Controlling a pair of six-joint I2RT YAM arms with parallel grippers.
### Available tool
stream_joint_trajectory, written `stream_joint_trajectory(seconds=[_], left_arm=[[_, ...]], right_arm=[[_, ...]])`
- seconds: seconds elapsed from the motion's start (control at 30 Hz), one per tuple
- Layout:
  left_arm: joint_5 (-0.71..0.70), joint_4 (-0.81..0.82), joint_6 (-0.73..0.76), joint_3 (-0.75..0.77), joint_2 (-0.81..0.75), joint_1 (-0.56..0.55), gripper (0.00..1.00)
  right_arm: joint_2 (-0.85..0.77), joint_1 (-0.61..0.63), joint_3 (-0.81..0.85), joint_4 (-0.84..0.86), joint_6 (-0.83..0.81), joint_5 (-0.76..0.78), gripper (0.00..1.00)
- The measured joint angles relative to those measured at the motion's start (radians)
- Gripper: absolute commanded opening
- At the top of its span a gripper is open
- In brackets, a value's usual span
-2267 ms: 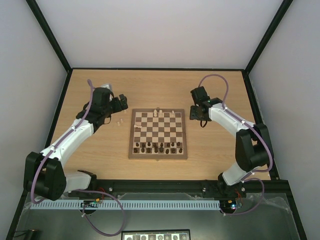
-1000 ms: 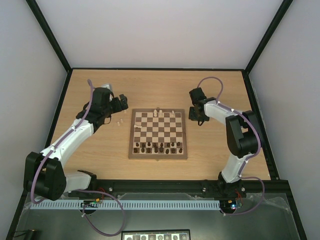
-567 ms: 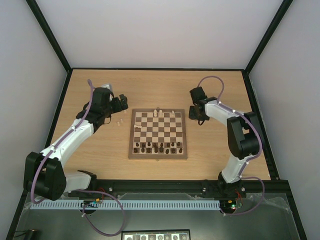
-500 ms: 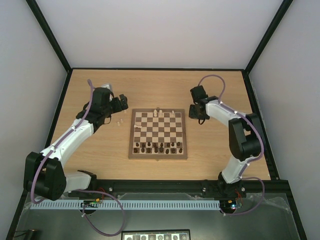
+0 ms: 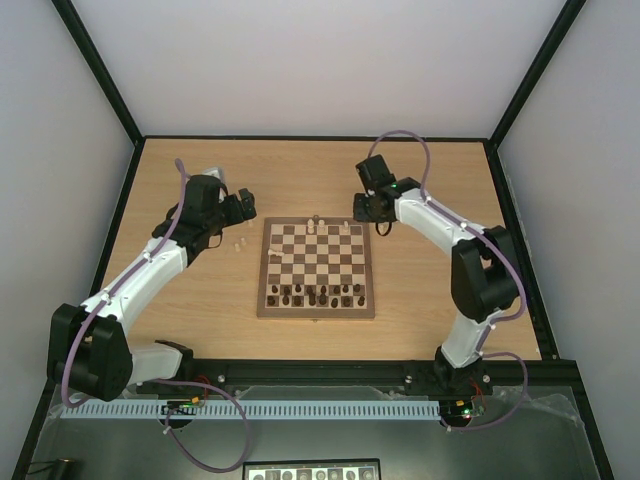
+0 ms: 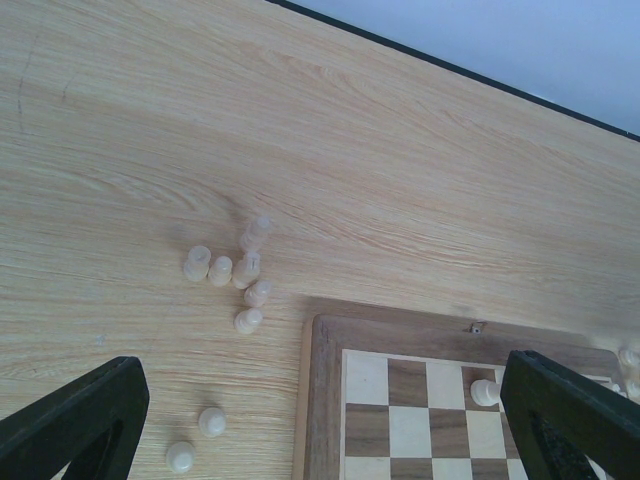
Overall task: Set up the chess pieces on the board
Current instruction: Place the chess piece on the chessboard.
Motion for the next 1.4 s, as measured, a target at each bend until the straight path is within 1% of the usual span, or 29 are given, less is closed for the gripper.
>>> stream_joint_trajectory(seconds=[0.17,0.37,1.03,1.2,1.4], left_arm=[[-0.002,0.000,0.000,0.000,0.000,0.000,0.99],[-0.003,0.000,0.000,0.000,0.000,0.000,0.99],[-0.003,0.000,0.000,0.000,0.000,0.000,0.99],[-0.005,0.000,0.000,0.000,0.000,0.000,1.00],[-0.010,0.000,0.000,0.000,0.000,0.000,1.00]], right_arm=[[0.068,0.033,0.035,-0.008,0.000,-0.011,0.06],[0.119,0.050,0.037,-0.023,0.000,-0.013,0.06],[0.145,0.056,0.037,-0.024,0.000,-0.013,0.09],[0.149,0.056,0.045,-0.025,-0.002,-0.013,0.18],[0.149,0.062,0.048,-0.026,-0.002,-0.013,0.23]])
